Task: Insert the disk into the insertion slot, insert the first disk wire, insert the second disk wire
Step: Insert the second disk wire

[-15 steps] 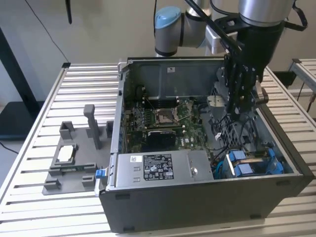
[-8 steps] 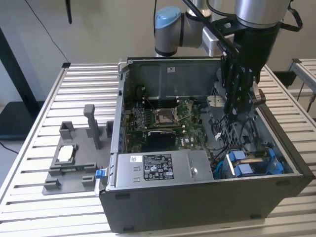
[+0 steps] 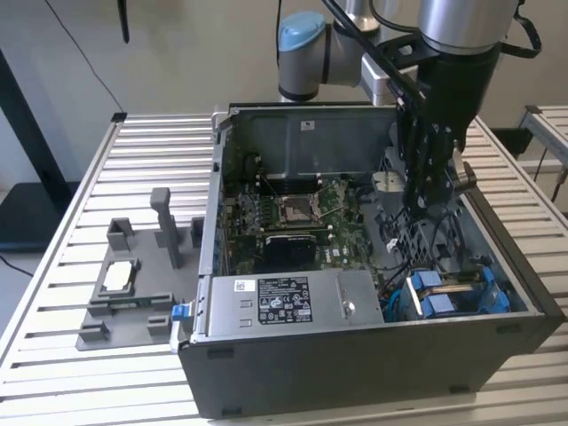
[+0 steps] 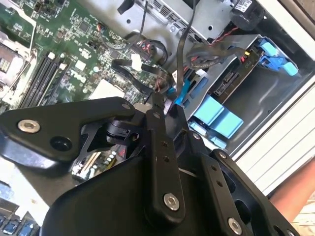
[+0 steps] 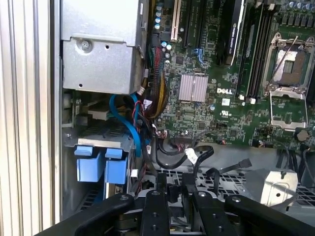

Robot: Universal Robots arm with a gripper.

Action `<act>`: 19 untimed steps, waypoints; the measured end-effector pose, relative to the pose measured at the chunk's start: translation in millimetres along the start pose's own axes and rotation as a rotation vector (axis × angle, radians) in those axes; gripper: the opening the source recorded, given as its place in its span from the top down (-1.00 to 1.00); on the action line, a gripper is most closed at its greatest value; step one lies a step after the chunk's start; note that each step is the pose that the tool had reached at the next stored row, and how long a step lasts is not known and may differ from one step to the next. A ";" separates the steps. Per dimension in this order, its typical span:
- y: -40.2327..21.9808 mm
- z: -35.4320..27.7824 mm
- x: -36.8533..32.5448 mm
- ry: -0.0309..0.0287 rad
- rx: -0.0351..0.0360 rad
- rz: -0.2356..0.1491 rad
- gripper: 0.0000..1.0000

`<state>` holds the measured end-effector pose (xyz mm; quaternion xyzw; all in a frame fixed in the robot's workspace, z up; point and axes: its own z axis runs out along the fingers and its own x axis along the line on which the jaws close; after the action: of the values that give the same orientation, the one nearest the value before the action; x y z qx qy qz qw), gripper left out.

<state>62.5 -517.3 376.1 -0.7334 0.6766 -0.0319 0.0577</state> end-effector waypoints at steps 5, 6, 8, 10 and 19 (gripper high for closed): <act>1.3 0.5 -0.1 0.0006 0.0012 0.000 0.65; 1.4 0.6 -0.1 0.0008 0.0016 0.000 0.65; 1.5 0.6 -0.1 0.0008 0.0018 0.000 0.65; 1.5 0.7 -0.1 0.0009 0.0018 0.000 0.65; 2.1 0.6 -0.1 0.0009 0.0018 0.000 0.61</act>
<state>60.5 -517.3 375.2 -0.7334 0.6765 -0.0329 0.0581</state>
